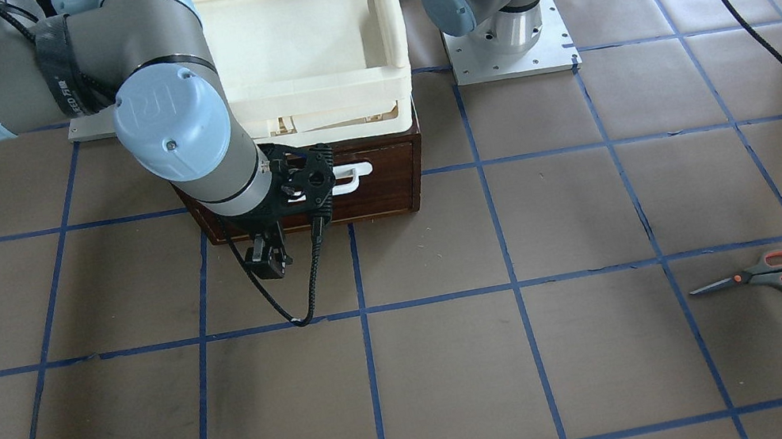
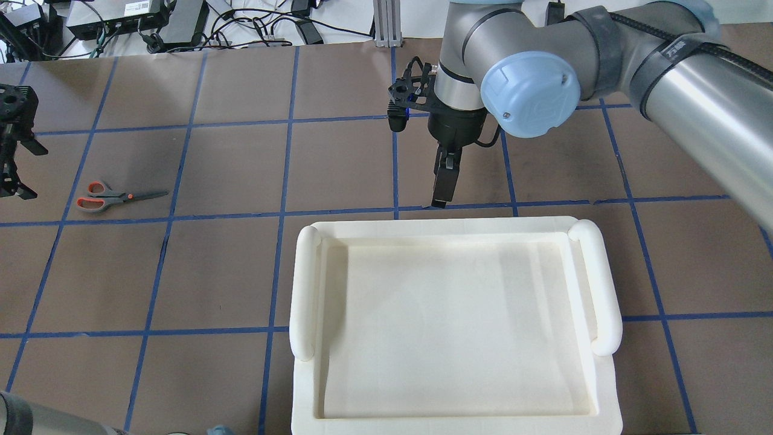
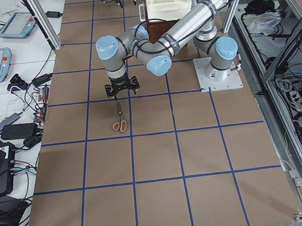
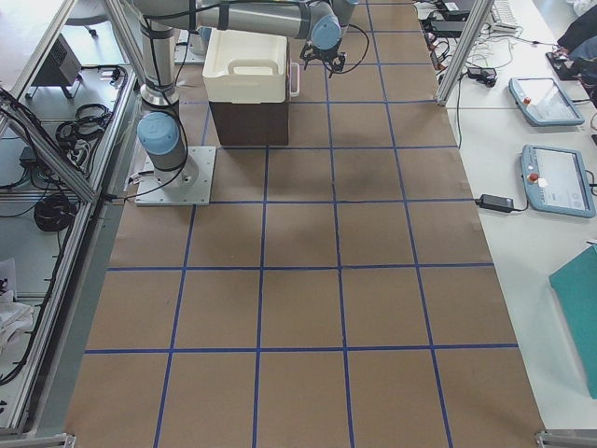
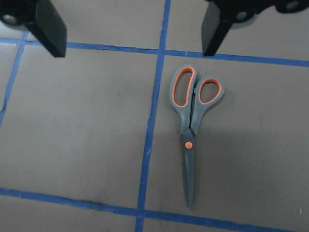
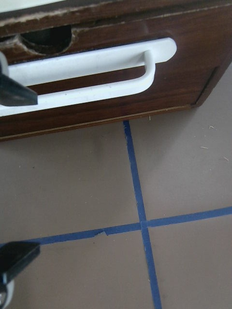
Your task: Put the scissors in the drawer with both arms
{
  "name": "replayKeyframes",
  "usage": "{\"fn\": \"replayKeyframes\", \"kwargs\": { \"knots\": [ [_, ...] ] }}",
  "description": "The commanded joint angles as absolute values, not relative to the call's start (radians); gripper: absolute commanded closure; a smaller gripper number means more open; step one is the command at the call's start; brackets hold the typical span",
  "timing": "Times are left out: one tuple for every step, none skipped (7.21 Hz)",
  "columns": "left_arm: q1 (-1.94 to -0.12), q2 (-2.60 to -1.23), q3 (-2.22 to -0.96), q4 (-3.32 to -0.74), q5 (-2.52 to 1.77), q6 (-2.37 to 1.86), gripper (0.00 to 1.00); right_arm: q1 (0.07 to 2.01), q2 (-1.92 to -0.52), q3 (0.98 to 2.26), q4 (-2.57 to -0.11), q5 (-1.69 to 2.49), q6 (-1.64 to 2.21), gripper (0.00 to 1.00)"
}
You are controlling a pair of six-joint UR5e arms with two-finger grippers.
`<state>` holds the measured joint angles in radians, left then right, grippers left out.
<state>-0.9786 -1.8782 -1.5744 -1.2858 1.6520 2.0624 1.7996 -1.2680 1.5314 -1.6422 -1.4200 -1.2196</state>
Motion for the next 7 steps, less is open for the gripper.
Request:
{"fn": "replayKeyframes", "kwargs": {
  "knots": [
    [-0.977,-1.965,-1.569,-1.232,1.640,2.161,0.00,1.828,-1.246,1.531,-1.644,-1.457,-1.399,0.00],
    [-0.977,-1.998,-1.563,-1.215,1.641,2.174,0.00,1.854,-1.246,1.532,-1.647,-1.479,-1.408,0.00],
    [-0.980,-2.029,-1.565,-1.171,1.641,2.192,0.00,1.888,-1.238,1.534,-1.646,-1.482,-1.402,0.00],
    [-0.988,-2.064,-1.566,-1.120,1.638,2.191,0.11,1.891,-1.233,1.537,-1.644,-1.483,-1.405,0.00],
    [-0.995,-2.084,-1.565,-1.115,1.638,2.183,0.12,1.891,-1.232,1.551,-1.644,-1.483,-1.408,0.00],
    [-0.997,-2.101,-1.569,-1.118,1.637,2.177,0.12,1.885,-1.232,1.565,-1.651,-1.485,-1.413,0.00],
    [-0.997,-2.115,-1.569,-1.114,1.637,2.178,0.12,1.884,-1.227,1.568,-1.637,-1.483,-1.393,0.00]
  ]
}}
